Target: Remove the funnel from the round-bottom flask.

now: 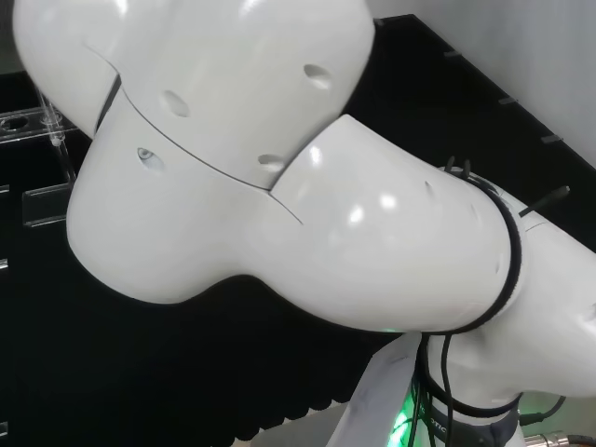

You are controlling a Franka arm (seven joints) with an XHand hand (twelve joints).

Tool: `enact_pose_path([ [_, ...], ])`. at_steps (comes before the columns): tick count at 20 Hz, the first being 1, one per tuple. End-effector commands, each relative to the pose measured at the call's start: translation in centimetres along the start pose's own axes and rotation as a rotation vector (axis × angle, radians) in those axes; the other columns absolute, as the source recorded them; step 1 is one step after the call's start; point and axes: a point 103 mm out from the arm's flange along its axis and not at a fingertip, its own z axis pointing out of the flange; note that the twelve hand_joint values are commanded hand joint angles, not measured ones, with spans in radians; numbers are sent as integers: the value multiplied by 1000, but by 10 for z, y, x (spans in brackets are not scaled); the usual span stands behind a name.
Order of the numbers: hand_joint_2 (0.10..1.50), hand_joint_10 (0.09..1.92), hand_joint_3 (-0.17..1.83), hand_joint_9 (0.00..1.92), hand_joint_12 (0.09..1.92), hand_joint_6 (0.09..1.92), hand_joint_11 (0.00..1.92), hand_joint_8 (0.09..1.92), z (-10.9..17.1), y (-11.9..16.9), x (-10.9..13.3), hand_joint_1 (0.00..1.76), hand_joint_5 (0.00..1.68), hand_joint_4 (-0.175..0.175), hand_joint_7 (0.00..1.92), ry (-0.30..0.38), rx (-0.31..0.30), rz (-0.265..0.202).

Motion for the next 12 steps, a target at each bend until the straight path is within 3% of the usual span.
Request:
enact_pose_path([
  [1,819,419,452,1057,1223,87,702,682,-40,-42,-49,727,434,-43,529,12,-39,42],
  [12,808,417,459,1054,1226,87,699,683,-70,-42,-80,728,437,-41,528,41,-84,91],
])
